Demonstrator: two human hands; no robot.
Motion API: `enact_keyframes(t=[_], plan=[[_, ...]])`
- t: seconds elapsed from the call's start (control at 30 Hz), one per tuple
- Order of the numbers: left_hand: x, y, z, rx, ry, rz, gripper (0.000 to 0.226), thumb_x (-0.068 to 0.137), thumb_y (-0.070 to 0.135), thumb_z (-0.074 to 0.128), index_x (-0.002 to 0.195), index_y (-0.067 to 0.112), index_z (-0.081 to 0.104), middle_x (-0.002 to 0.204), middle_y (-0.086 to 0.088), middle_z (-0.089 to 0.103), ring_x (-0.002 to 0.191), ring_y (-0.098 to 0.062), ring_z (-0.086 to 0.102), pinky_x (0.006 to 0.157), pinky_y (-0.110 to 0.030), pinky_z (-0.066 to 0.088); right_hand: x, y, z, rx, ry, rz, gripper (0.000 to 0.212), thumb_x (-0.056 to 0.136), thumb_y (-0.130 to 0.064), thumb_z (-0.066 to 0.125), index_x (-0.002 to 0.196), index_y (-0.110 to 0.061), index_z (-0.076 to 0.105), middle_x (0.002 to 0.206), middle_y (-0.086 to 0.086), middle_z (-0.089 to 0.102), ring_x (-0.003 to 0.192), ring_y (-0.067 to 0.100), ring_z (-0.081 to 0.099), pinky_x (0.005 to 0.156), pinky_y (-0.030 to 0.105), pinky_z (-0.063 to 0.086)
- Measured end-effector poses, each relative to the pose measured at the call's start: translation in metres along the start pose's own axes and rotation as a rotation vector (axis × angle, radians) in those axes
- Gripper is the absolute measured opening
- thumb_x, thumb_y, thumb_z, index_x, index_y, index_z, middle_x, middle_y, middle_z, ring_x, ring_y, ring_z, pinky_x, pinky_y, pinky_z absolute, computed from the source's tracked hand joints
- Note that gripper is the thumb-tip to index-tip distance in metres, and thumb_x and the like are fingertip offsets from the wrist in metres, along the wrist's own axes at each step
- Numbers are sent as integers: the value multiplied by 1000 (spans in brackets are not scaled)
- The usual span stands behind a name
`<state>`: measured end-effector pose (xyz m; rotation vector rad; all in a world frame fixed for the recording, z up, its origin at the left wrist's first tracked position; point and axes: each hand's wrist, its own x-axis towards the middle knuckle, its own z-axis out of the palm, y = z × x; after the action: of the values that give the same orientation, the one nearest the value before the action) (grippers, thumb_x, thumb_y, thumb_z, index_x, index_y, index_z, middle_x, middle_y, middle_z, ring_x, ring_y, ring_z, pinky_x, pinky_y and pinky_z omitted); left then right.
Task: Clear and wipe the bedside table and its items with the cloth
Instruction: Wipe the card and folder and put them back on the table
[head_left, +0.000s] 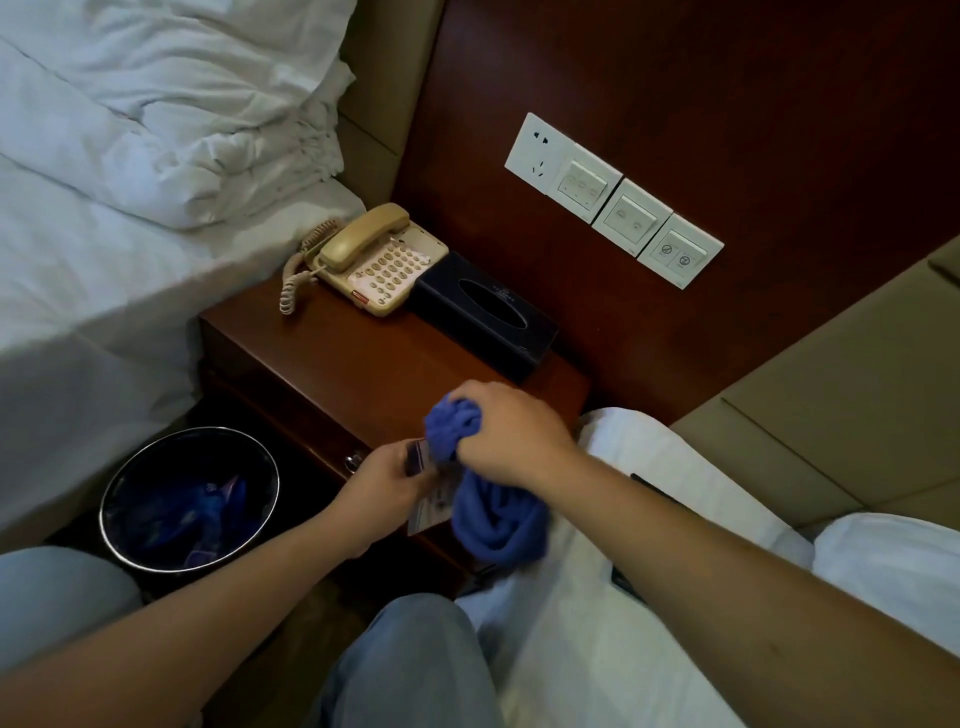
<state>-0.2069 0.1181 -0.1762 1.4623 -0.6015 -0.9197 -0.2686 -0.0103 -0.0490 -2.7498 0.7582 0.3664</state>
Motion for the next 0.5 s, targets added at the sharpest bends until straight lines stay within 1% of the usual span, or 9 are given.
enact_keyframes(t=[0.03,0.07,0.1,0.17,0.23,0.3,0.33,0.43,0.5], plan=[[1,-4,-2,-3,20,15,17,97,4,64,101,16,75,95,-17,77,92,-40,72,81,-53,57,1,-11,7,31,-25,-30,47,77,-34,60,122,-43,54,121,-6,59,103,24,61,89,40,53],[2,-7,-3,-3,41,11,23,94,-3,60,99,15,74,94,-27,74,87,-45,70,77,-55,55,2,-16,11,44,-42,-56,47,78,-32,61,123,-44,53,122,-8,58,103,23,60,89,41,53],[2,-7,-5,-7,54,7,28,93,-7,57,97,15,74,93,-31,72,80,-42,68,74,-53,53,2,-19,10,22,-52,-75,48,78,-32,61,123,-45,52,122,-8,57,103,23,59,88,41,52],[3,-4,-7,5,75,24,25,97,-5,58,94,14,73,85,-21,74,74,-31,67,74,-50,54,6,-13,0,-65,-13,-75,46,78,-33,61,122,-45,52,120,-8,58,101,22,59,84,38,51],[4,3,-6,40,70,40,12,102,18,63,101,23,74,90,-6,79,82,-26,74,80,-51,57,14,3,-11,-137,53,24,43,80,-34,59,122,-42,53,117,-5,59,97,24,60,78,35,48],[3,8,-7,111,53,68,21,100,44,60,105,29,74,92,-7,78,86,-33,72,79,-54,57,19,17,-15,-153,39,142,44,81,-32,57,124,-39,53,114,-2,60,92,24,59,74,35,48],[3,8,-8,135,38,75,26,99,50,58,105,30,73,92,-9,76,86,-37,70,77,-55,57,19,18,-14,-159,9,141,46,81,-32,58,126,-39,53,116,-2,59,90,23,58,74,35,48],[2,4,-12,153,28,94,19,100,43,59,102,30,73,89,-14,74,84,-41,66,72,-49,55,8,3,-3,-208,-74,0,53,78,-38,69,127,-45,51,117,-4,47,87,22,56,73,34,46],[-1,8,-10,177,33,103,19,100,39,61,93,26,72,83,-7,75,77,-34,68,72,-50,56,8,1,1,-242,-57,-31,51,78,-40,71,125,-48,51,116,-5,43,85,23,56,73,34,45]])
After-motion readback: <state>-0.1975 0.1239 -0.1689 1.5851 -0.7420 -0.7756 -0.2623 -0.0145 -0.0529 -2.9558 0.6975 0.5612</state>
